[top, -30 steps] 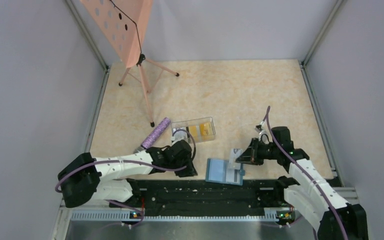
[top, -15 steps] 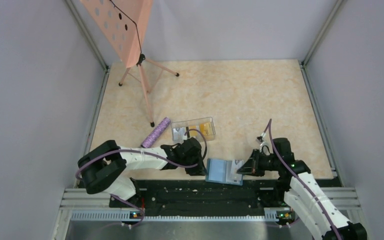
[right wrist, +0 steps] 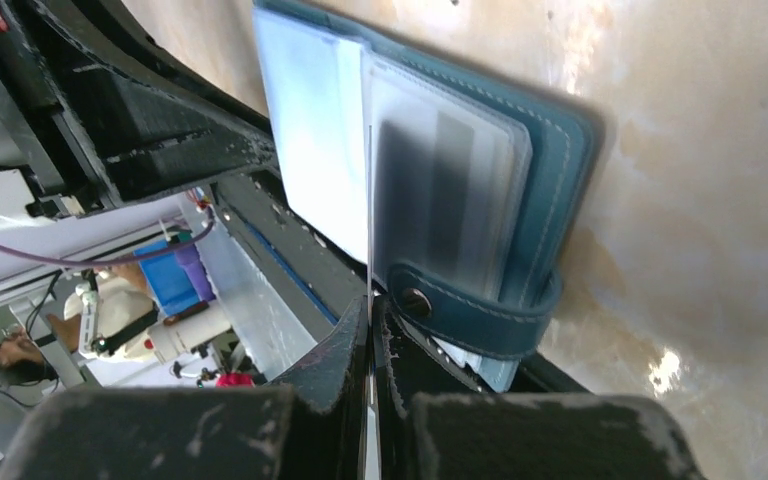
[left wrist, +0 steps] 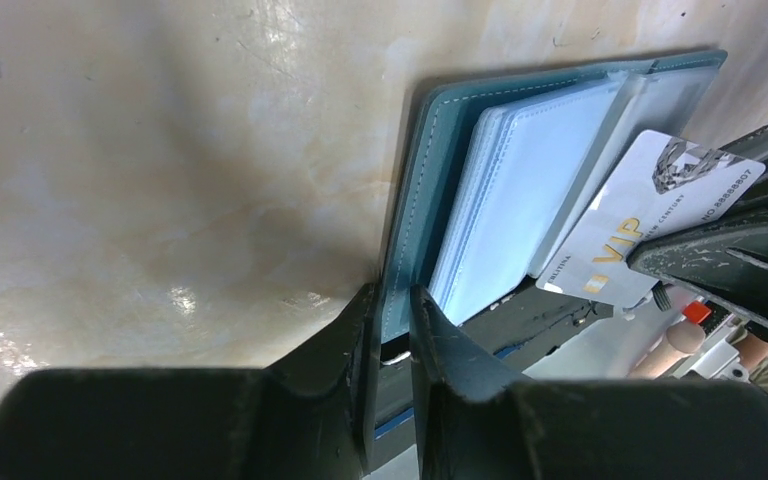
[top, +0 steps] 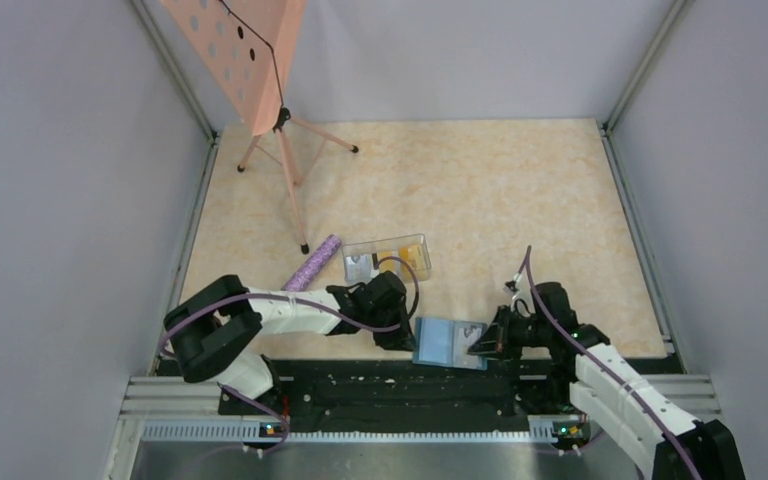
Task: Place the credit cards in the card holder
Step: Insert the credit card into the card holder.
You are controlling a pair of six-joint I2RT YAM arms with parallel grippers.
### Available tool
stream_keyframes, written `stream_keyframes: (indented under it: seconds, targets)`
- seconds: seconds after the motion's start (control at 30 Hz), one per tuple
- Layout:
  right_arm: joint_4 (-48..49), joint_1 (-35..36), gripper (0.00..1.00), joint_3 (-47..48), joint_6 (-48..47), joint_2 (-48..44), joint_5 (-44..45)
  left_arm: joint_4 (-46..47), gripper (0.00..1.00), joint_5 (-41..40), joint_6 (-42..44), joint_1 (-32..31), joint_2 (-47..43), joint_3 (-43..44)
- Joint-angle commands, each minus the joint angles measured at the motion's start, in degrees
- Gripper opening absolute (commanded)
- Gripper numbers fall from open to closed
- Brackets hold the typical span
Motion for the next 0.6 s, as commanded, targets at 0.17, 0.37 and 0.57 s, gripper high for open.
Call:
stream_keyframes:
  seconds: [0.17,0.37,0.57]
  targets:
    - [13.1,0.7,0.0,-0.1,0.4,7.8,-0.2,-1.6,0.2,-0.4,1.3,0.1,2.4,-0.9]
    - [18.6,0.7,0.0,-0.3,0.1,13.2,-0.7,-1.7,0.18,0.7,2.1,0.1,4.1,-0.2]
    - [24.1,0.9,0.0,0.1,0.2,20.0,-2.6,-1.9,0.16,1.3,2.6,0.2,5.4,0.1]
